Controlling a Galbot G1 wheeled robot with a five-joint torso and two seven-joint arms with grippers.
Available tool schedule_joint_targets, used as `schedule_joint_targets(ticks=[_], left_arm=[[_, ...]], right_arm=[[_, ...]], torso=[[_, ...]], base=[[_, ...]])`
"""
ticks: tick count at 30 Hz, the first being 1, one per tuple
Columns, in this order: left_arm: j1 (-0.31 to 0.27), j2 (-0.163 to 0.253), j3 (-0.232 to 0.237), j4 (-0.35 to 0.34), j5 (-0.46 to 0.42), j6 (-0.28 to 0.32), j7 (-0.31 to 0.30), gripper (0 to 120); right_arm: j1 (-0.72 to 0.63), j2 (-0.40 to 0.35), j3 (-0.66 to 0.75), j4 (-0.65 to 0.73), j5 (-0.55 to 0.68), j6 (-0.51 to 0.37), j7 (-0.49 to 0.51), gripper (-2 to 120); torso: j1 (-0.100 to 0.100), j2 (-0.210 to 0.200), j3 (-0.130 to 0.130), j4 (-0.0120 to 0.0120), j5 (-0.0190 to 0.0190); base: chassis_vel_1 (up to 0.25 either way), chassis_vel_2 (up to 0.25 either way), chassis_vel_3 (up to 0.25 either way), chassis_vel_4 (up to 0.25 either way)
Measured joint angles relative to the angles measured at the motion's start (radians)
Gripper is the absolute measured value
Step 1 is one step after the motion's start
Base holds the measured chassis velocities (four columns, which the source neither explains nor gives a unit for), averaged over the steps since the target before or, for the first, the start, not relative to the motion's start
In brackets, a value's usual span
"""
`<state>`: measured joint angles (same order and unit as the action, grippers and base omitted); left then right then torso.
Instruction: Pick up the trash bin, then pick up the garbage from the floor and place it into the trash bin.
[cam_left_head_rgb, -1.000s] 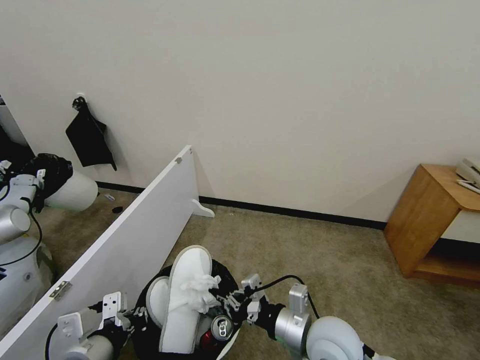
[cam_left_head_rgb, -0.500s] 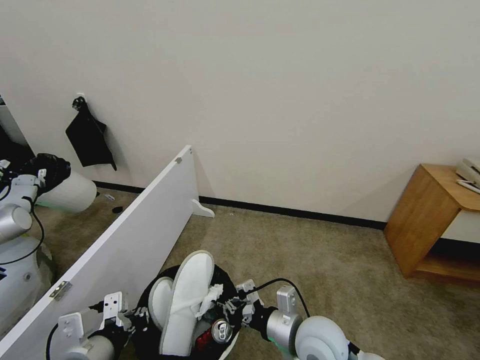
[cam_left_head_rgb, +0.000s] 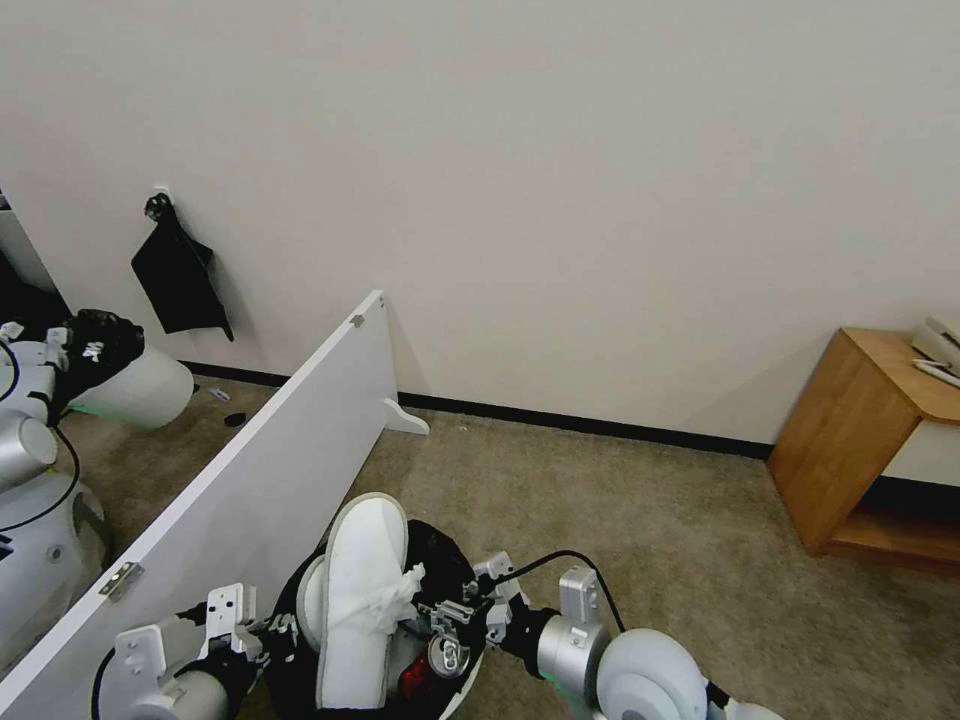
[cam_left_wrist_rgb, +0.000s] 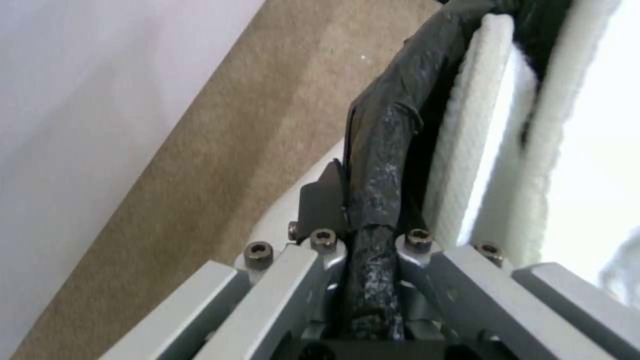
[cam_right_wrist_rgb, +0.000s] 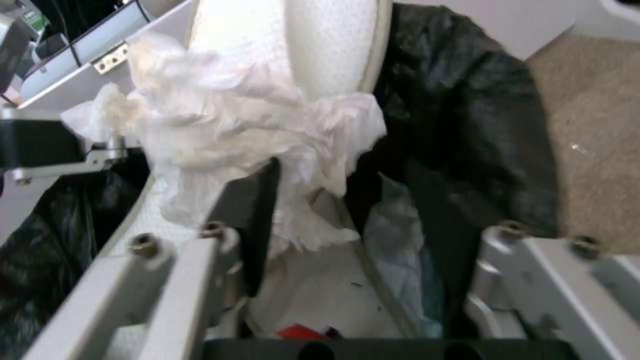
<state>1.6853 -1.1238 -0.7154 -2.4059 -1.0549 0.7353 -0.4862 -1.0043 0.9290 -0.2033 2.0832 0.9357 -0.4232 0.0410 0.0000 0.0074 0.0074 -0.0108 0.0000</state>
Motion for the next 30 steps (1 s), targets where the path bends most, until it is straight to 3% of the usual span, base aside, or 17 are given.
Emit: schedule_joint_targets(ticks=[3,4,8,12,30], left_arm=[[-0.001,0.000,-0.003,0.000,-0.005,0.000,0.000,2],[-0.001,0.000,-0.005,-0.001,-0.007,0.000,0.000,2],[0.000,0.002,-0.014,-0.002,-0.009,0.000,0.000,2],[0.001,0.002,-0.028,-0.002,-0.013,0.000,-0.001,2],[0.003,-0.001,-0.038,-0.001,-0.015,0.000,-0.005,2]], right_arm=[[-0.008,-0.011,0.007,0.015,-0.007,0.005,-0.008,63],[-0.014,-0.020,0.013,0.026,-0.016,0.011,-0.015,73],[-0.031,-0.050,0.043,0.068,-0.039,0.031,-0.037,90],[-0.039,-0.077,0.075,0.104,-0.083,0.071,-0.074,99],[-0.098,-0.161,0.192,0.185,-0.115,0.184,-0.124,100]], torso=[[0.000,0.000,0.000,-0.0002,0.0000],[0.000,0.000,0.000,-0.0003,0.0000],[0.000,0.000,0.000,-0.0002,0.0000],[0.000,0.000,0.000,-0.0001,0.0001],[0.000,0.000,0.000,-0.0001,0.0000]], base=[[0.000,0.000,0.000,0.000],[0.000,0.000,0.000,0.000],[0.000,0.000,0.000,0.000],[0.000,0.000,0.000,0.000],[0.000,0.000,0.000,0.000]])
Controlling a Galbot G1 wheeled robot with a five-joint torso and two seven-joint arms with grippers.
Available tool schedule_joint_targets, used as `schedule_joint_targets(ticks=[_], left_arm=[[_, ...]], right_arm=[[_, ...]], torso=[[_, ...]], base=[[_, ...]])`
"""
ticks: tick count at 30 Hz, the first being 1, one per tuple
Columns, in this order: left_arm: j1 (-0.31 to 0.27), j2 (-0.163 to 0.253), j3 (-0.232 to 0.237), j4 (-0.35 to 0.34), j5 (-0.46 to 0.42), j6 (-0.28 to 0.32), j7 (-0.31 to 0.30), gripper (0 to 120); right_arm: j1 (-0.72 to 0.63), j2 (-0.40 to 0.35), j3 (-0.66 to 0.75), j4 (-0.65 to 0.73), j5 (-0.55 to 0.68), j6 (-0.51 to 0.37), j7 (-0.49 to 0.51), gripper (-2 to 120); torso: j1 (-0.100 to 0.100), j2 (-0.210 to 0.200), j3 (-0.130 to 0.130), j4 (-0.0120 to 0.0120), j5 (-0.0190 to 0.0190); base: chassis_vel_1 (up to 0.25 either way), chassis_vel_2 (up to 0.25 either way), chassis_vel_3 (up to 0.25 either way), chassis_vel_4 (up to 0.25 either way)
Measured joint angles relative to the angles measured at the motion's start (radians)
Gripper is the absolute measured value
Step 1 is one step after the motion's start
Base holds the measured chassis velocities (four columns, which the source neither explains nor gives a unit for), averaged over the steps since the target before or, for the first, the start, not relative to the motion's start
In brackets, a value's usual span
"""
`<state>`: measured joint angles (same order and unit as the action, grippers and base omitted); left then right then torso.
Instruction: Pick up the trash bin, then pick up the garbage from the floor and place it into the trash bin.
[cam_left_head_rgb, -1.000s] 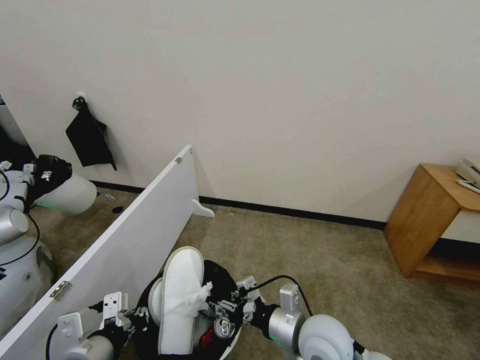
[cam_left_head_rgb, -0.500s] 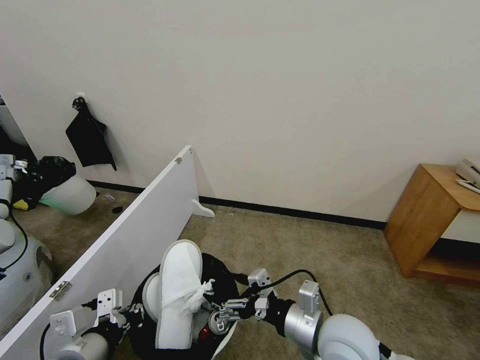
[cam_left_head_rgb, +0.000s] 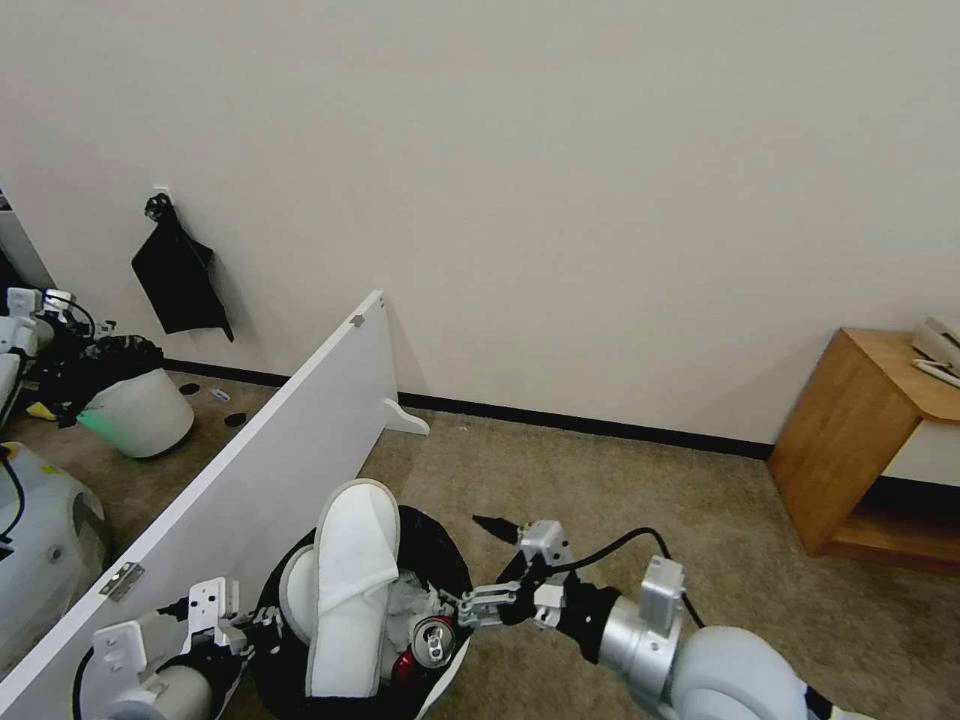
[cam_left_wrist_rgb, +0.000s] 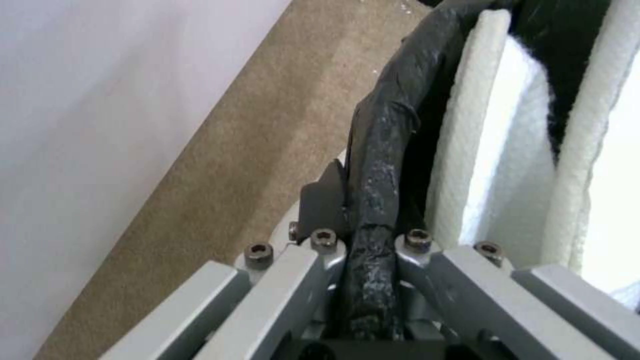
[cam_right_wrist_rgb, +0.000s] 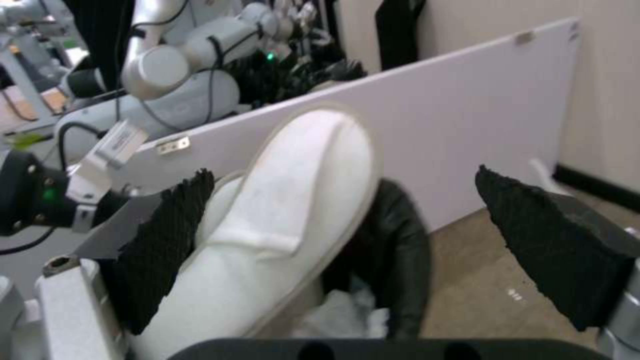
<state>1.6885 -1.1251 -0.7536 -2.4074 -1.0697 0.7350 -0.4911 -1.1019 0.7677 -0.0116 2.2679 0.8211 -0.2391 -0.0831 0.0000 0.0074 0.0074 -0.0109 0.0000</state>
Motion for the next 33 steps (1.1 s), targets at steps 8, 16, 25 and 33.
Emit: schedule_joint_targets(ticks=[8,16,25,33], left_arm=[[0.004,-0.010,-0.013,-0.005,0.002,0.000,0.002,2],[0.004,-0.008,-0.014,-0.003,0.025,-0.002,0.016,2],[0.007,-0.012,-0.014,0.013,0.054,-0.015,0.033,2],[0.004,-0.013,-0.018,0.013,0.057,-0.018,0.041,2]], right_arm=[[-0.120,0.022,0.208,-0.015,-0.039,0.022,0.034,100],[-0.347,0.141,0.545,-0.033,-0.188,-0.030,0.077,100],[-0.596,0.446,0.783,-0.067,-0.482,0.005,0.085,100],[-0.637,0.609,0.889,-0.091,-0.611,0.044,0.105,100]], torso=[[0.000,0.000,0.000,0.0001,0.0001],[0.000,0.000,0.000,0.0000,-0.0002],[0.000,0.000,0.000,-0.0003,0.0000],[0.000,0.000,0.000,0.0001,-0.0002]], base=[[0.000,0.000,0.000,0.000],[0.000,0.000,0.000,0.000],[0.000,0.000,0.000,0.000],[0.000,0.000,0.000,0.000]])
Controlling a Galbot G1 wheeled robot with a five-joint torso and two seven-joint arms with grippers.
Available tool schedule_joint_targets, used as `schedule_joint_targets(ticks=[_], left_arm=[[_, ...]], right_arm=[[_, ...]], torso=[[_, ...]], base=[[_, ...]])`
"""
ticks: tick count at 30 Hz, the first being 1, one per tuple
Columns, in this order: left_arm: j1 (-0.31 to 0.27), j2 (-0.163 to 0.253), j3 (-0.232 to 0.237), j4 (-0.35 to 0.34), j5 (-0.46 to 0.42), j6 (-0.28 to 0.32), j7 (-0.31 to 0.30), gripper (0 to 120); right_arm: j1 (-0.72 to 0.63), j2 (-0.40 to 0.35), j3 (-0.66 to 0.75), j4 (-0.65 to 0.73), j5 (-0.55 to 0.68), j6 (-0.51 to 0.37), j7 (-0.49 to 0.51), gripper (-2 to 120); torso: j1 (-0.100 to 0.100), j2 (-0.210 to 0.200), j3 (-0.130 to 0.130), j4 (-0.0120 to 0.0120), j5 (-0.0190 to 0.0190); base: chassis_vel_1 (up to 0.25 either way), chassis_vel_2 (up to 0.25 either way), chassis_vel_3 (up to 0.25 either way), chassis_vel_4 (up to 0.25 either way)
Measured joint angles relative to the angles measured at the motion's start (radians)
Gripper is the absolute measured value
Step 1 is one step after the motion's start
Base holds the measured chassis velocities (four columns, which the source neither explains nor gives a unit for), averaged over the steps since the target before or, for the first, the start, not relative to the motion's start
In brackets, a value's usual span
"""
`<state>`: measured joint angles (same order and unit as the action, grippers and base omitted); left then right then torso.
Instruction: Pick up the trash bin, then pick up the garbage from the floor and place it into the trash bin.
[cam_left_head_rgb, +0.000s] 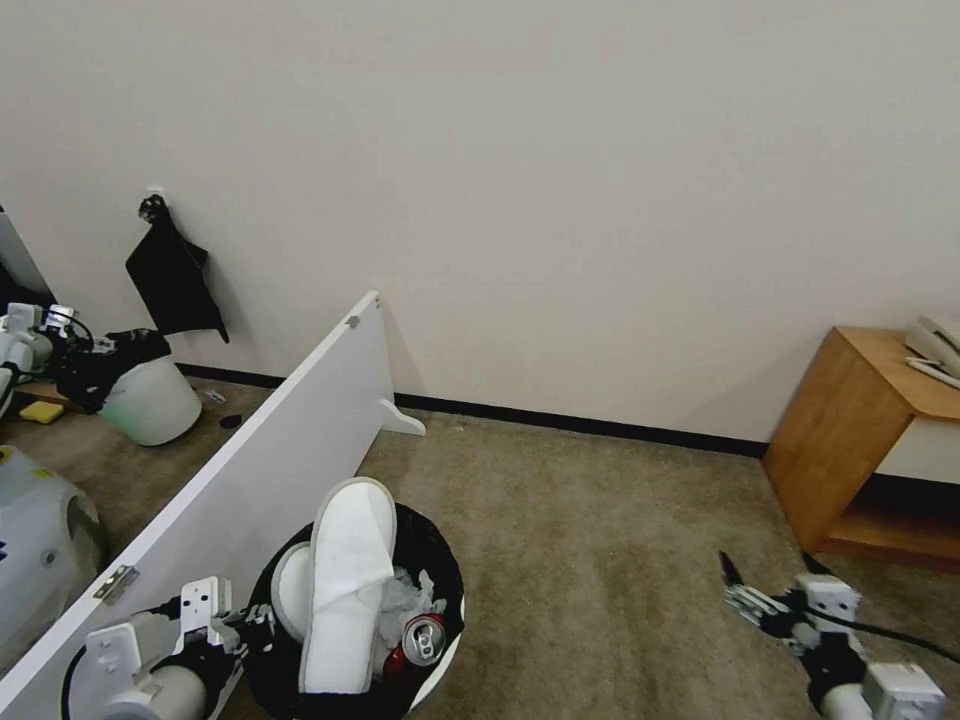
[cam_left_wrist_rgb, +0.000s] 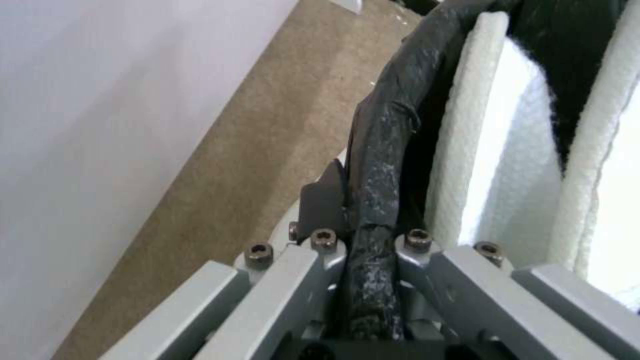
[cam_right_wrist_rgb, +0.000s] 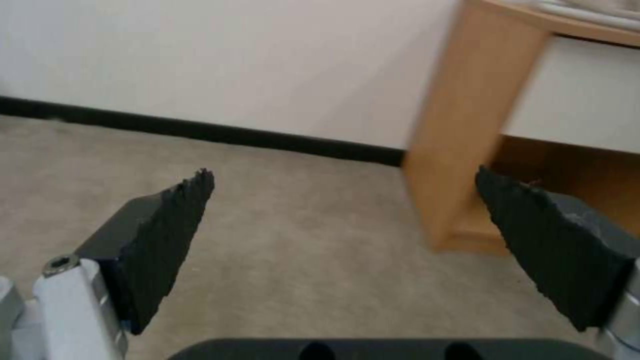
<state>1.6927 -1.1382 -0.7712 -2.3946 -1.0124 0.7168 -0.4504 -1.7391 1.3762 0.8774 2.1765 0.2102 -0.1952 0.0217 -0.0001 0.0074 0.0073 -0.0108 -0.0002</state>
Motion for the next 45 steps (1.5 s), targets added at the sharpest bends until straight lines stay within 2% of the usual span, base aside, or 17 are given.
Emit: schedule_joint_targets(ticks=[7,15,45], left_arm=[[-0.006,0.005,-0.011,0.007,-0.006,-0.004,0.006,2],[-0.007,0.006,-0.004,0.011,-0.007,-0.005,0.007,2],[-0.016,0.004,0.004,0.018,-0.003,-0.006,0.006,2]], right_arm=[[-0.005,0.054,0.027,0.005,-0.017,0.010,0.003,100],[0.002,0.070,0.034,0.007,-0.023,0.018,0.007,100],[-0.006,0.065,-0.019,-0.012,-0.037,0.014,0.008,100]], torso=[[0.000,0.000,0.000,-0.0001,0.0001],[0.000,0.000,0.000,-0.0002,0.0001],[0.000,0.000,0.000,-0.0005,0.0001]], base=[[-0.061,-0.054,-0.063,-0.066],[-0.097,-0.086,-0.098,-0.102],[-0.121,-0.123,-0.116,-0.125]])
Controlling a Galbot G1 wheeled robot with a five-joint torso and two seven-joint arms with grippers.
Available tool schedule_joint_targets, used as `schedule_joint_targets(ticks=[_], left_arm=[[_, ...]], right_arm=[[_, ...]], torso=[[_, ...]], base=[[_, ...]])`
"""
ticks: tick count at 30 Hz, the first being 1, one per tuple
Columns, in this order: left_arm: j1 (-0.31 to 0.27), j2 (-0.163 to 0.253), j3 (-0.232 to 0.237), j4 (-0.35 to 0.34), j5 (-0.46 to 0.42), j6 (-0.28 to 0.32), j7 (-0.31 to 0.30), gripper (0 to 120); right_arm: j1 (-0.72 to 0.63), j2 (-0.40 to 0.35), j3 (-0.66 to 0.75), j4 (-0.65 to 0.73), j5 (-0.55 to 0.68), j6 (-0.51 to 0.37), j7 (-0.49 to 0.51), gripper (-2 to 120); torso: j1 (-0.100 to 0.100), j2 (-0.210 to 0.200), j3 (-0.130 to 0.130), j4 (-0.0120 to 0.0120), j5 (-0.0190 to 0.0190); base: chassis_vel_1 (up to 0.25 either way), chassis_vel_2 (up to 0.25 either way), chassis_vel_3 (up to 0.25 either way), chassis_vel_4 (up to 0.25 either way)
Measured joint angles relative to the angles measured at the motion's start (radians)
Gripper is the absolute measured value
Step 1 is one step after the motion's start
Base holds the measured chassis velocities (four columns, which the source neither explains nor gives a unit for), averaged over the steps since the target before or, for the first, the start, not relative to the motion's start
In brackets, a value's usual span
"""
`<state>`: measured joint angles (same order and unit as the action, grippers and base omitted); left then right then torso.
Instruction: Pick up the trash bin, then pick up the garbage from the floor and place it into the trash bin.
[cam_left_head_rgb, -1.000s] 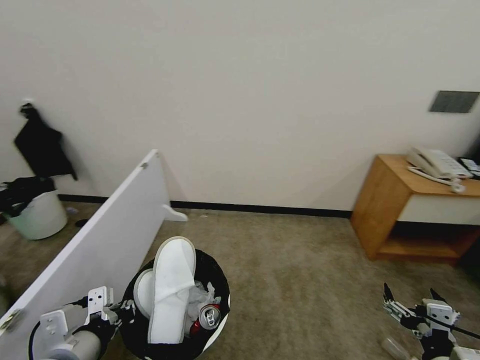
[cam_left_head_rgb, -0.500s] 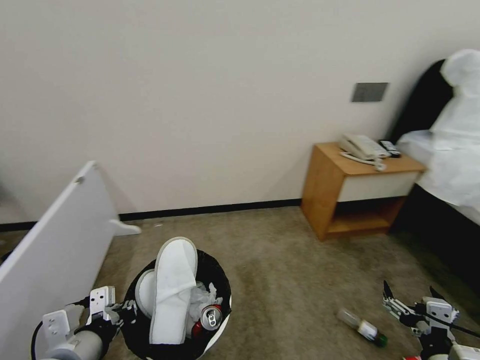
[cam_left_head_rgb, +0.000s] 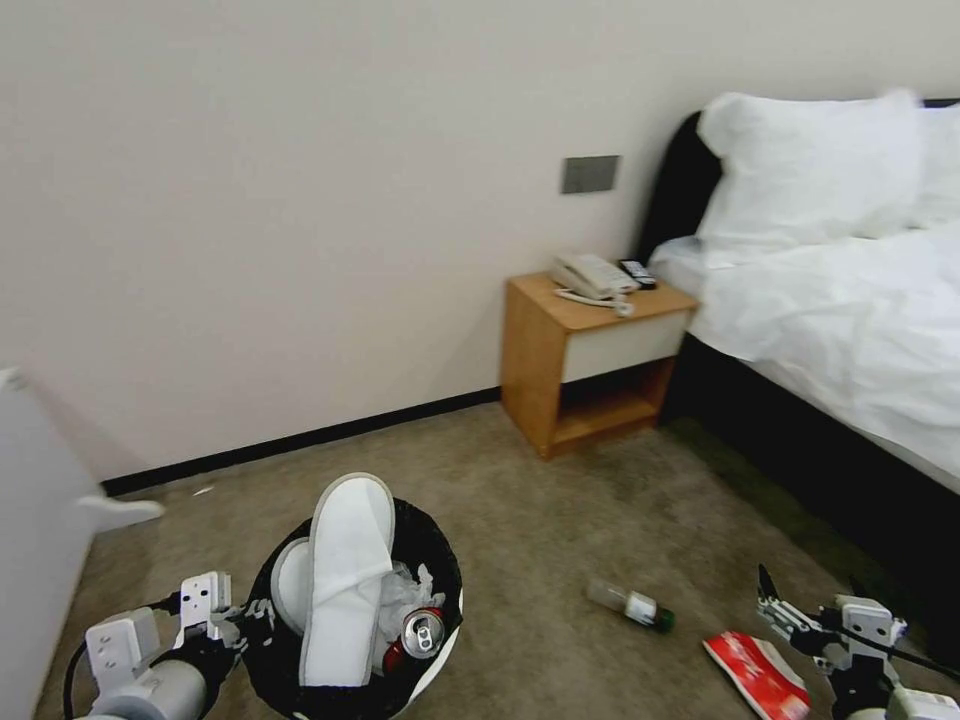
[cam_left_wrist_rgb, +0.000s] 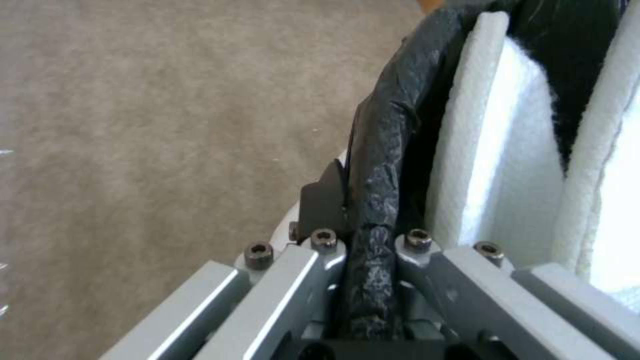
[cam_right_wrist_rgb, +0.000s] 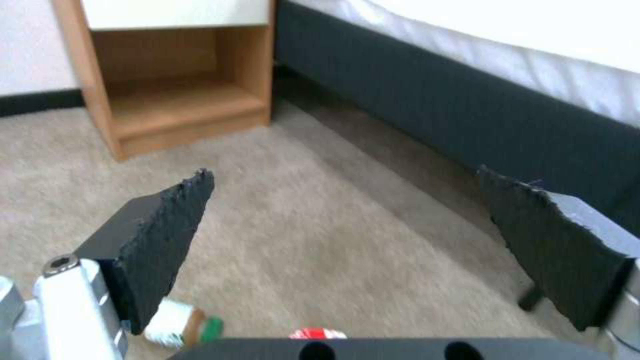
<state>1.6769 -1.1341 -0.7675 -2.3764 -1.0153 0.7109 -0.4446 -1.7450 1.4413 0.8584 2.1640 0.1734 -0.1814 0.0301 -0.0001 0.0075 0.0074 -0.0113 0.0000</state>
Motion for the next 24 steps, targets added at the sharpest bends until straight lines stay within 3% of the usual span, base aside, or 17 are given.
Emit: schedule_joint_targets(ticks=[13,14,15,16,18,24], left_arm=[[-0.003,-0.001,-0.005,0.007,0.001,0.000,-0.001,2],[-0.004,-0.001,-0.005,0.009,0.001,-0.001,-0.001,2],[-0.005,-0.001,-0.005,0.010,0.001,-0.001,-0.001,2],[-0.005,-0.001,-0.005,0.010,0.001,-0.001,-0.001,2],[-0.006,0.001,-0.005,0.013,0.002,-0.001,-0.001,2],[-0.006,0.002,-0.003,0.016,0.003,-0.001,-0.001,2]], right_arm=[[-0.004,0.002,-0.030,-0.024,-0.020,0.002,0.031,100],[-0.011,0.003,-0.030,-0.043,-0.021,0.053,0.046,100],[-0.016,0.006,-0.032,-0.081,-0.024,0.166,0.065,100],[-0.016,0.006,-0.032,-0.081,-0.024,0.166,0.065,100],[-0.019,0.019,-0.028,-0.155,-0.044,0.327,0.075,100],[-0.047,0.047,-0.044,-0.188,-0.080,0.348,0.110,100]], torso=[[0.000,0.000,0.000,0.0004,0.0000],[0.000,0.000,0.000,0.0004,0.0000],[0.000,0.000,0.000,0.0004,-0.0002],[0.000,0.000,0.000,0.0004,-0.0002],[0.000,0.000,0.000,0.0003,0.0004],[0.000,0.000,0.000,0.0002,0.0000]], base=[[-0.011,-0.012,-0.015,-0.014],[0.000,0.000,0.000,0.000],[0.000,0.000,0.000,0.000],[0.000,0.000,0.000,0.000],[0.000,0.000,0.000,0.000],[0.000,0.000,0.000,0.000]])
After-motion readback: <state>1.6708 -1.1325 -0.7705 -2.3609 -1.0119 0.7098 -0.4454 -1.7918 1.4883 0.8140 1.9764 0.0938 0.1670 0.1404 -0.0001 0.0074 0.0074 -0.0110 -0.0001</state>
